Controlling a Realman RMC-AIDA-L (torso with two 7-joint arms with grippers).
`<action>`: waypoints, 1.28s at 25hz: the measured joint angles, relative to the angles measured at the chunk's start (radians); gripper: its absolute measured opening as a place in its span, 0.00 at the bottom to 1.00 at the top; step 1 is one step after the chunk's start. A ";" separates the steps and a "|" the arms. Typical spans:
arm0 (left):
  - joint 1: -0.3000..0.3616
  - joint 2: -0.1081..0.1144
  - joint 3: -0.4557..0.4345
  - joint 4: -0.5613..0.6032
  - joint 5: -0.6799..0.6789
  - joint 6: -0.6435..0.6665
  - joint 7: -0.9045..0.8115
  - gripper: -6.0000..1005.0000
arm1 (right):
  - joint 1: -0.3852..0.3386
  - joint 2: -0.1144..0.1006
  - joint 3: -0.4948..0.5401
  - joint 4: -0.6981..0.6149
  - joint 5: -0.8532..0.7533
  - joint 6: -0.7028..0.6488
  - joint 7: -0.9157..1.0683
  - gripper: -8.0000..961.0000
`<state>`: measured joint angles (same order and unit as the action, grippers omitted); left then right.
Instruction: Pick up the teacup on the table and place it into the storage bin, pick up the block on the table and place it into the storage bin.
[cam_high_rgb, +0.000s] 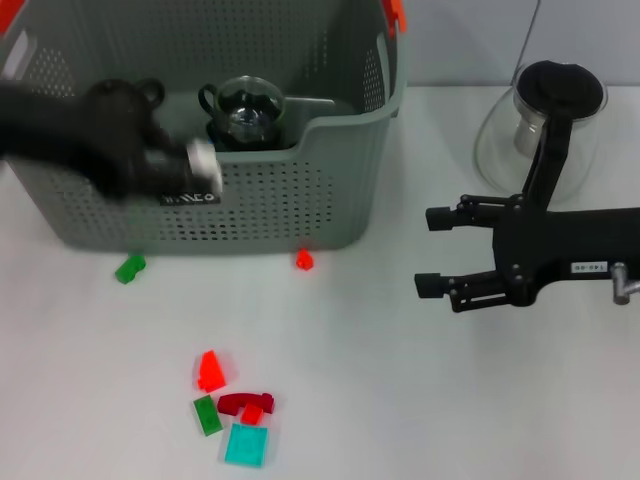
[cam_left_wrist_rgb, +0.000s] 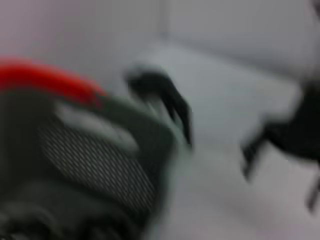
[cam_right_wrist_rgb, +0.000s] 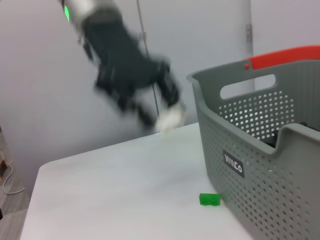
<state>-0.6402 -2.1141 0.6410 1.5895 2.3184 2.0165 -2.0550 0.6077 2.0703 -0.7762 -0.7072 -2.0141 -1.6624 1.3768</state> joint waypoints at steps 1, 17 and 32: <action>-0.012 0.020 -0.026 -0.005 -0.031 -0.024 -0.034 0.45 | -0.001 -0.004 0.002 0.000 0.000 -0.003 0.000 0.96; -0.181 0.148 0.055 -0.347 0.147 -0.538 -0.203 0.47 | -0.010 -0.032 0.005 0.004 -0.006 -0.020 -0.001 0.96; -0.064 0.077 0.236 0.083 0.036 0.046 -0.382 0.94 | -0.010 -0.036 0.028 -0.002 -0.003 -0.006 0.003 0.96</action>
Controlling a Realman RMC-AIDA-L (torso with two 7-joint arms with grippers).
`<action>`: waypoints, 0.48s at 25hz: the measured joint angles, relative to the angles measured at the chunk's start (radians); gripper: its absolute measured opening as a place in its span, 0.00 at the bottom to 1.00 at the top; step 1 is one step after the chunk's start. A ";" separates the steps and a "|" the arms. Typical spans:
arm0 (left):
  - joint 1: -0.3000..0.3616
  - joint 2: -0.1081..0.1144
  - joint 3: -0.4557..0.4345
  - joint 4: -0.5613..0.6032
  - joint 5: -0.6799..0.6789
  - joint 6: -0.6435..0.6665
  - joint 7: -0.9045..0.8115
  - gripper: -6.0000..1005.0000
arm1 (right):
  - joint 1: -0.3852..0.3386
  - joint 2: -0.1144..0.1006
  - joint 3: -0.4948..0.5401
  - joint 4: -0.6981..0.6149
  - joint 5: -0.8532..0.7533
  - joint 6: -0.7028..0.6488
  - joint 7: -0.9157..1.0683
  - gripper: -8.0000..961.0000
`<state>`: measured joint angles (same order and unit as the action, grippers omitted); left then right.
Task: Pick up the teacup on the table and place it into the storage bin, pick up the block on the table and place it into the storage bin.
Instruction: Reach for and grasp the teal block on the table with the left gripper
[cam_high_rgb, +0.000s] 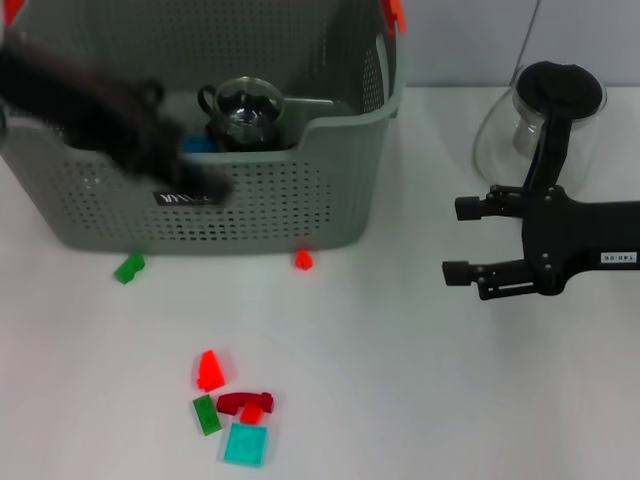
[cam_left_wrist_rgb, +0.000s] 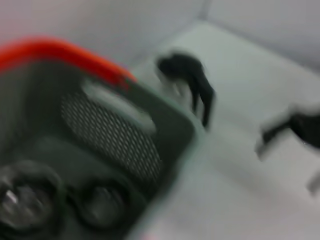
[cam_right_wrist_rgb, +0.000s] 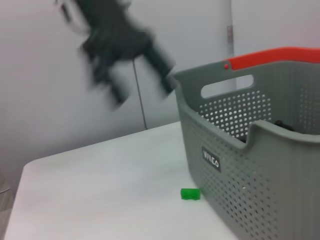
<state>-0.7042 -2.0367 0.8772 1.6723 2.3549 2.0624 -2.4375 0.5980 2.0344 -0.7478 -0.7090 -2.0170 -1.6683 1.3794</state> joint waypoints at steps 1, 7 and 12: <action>0.027 0.001 0.065 0.013 -0.012 0.002 -0.011 0.94 | 0.000 0.000 0.000 0.000 0.000 0.000 0.000 0.96; 0.097 -0.014 0.234 0.019 -0.041 0.004 -0.003 0.94 | 0.009 -0.009 0.011 -0.002 0.002 -0.001 0.010 0.96; 0.131 -0.019 0.385 -0.022 -0.031 0.006 0.014 0.94 | 0.019 -0.010 0.017 -0.001 0.003 0.002 0.013 0.96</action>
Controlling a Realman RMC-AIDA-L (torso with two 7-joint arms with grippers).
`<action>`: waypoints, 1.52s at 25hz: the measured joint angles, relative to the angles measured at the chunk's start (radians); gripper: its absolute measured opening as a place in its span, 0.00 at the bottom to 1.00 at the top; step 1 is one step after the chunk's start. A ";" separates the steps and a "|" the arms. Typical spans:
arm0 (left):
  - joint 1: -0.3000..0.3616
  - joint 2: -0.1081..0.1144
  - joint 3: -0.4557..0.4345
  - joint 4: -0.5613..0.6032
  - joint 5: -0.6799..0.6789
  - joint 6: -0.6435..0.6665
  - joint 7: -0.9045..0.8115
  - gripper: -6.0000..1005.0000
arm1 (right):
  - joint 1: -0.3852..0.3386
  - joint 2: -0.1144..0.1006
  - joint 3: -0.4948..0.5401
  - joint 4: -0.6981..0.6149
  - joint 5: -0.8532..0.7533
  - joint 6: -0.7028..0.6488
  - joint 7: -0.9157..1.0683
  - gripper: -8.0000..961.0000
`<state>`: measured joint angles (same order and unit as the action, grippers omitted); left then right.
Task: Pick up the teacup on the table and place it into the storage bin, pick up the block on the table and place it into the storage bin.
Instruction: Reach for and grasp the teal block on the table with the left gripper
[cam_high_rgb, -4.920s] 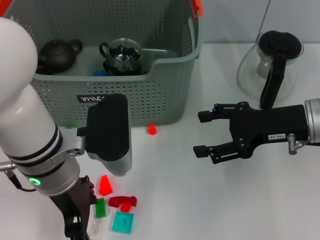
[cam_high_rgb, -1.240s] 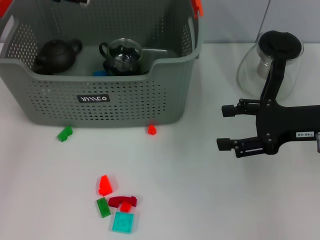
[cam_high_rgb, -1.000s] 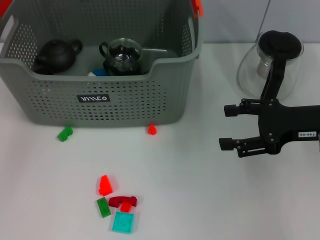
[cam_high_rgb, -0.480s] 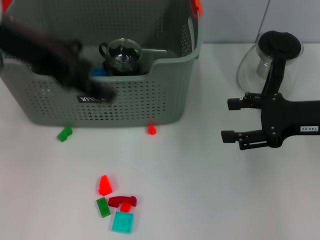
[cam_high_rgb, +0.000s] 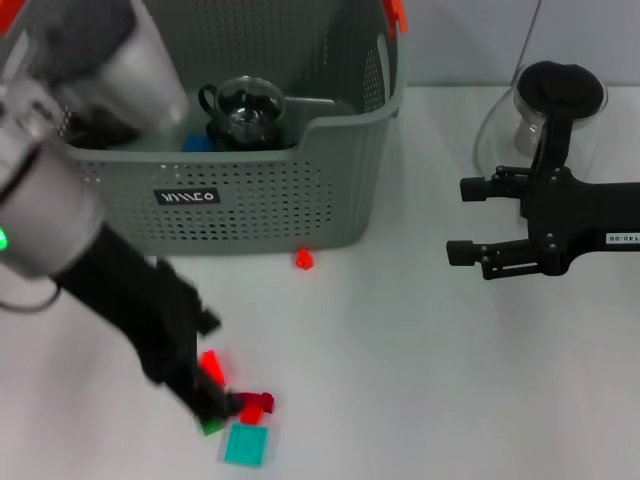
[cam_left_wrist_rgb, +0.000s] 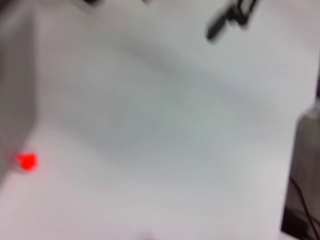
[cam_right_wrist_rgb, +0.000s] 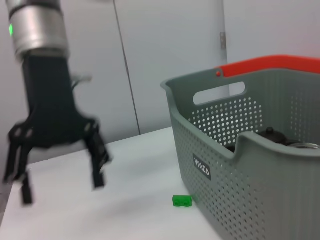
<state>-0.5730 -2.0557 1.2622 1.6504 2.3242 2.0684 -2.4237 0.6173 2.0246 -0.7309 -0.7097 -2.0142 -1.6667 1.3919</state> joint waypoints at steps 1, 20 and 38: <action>0.001 -0.001 0.020 -0.012 0.007 0.000 0.000 0.94 | 0.002 0.000 0.001 0.000 0.000 0.001 0.000 0.96; -0.030 -0.118 0.113 -0.320 0.241 -0.092 -0.155 0.94 | 0.025 -0.013 0.011 -0.002 0.000 0.023 -0.014 0.96; -0.044 -0.121 0.139 -0.437 0.218 -0.194 -0.318 0.94 | 0.029 -0.015 0.019 -0.005 0.000 0.024 -0.016 0.96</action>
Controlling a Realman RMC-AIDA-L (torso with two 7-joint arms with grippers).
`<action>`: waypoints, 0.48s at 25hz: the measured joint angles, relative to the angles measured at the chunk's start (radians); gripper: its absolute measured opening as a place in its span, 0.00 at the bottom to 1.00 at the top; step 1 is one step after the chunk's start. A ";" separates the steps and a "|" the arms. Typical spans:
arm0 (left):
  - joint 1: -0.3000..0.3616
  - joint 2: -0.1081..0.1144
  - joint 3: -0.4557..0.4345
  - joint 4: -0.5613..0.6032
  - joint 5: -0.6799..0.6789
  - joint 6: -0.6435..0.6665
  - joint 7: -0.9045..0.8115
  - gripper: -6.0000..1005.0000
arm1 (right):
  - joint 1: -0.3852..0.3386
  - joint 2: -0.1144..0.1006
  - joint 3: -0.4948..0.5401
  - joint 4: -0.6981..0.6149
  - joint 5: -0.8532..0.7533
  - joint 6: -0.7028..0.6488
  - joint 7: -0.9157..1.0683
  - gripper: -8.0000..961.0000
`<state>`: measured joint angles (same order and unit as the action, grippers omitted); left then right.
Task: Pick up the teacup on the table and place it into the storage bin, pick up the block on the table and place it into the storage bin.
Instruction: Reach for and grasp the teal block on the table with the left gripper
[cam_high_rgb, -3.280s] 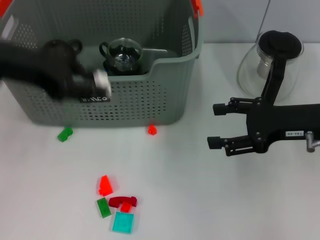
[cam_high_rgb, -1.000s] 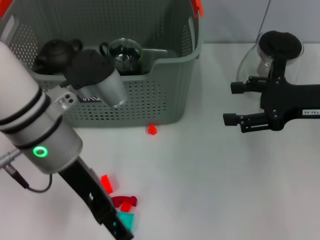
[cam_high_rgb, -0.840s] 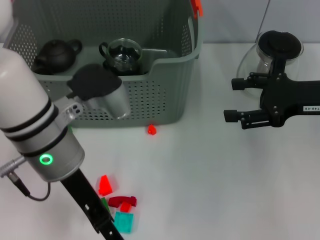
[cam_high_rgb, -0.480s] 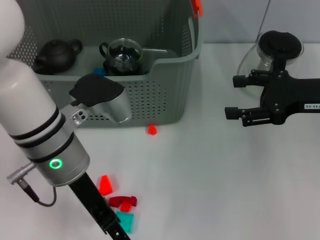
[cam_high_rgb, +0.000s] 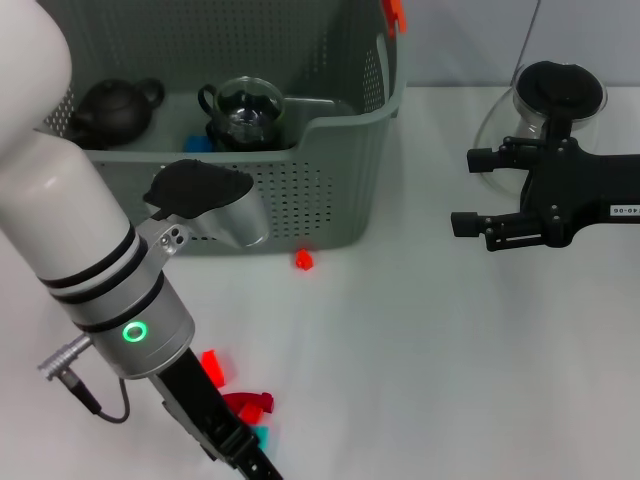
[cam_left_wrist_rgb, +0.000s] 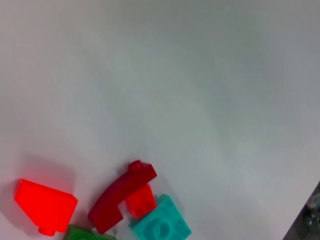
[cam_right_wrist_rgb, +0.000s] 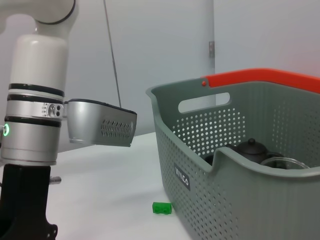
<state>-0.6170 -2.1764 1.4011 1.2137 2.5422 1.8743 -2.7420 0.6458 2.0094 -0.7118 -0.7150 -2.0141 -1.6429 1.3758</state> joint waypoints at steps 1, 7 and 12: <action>0.000 0.000 0.000 -0.005 -0.004 -0.007 -0.008 0.94 | 0.000 0.000 0.000 0.000 0.000 0.000 0.000 0.96; -0.005 0.000 0.001 -0.046 -0.017 -0.037 -0.028 0.94 | 0.000 0.000 0.000 0.000 0.000 0.000 -0.010 0.96; -0.006 0.002 -0.006 -0.061 -0.026 -0.047 -0.028 0.94 | -0.002 0.000 0.000 0.000 0.000 -0.001 -0.014 0.96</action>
<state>-0.6230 -2.1745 1.3952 1.1524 2.5165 1.8272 -2.7700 0.6442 2.0095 -0.7118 -0.7151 -2.0141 -1.6443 1.3621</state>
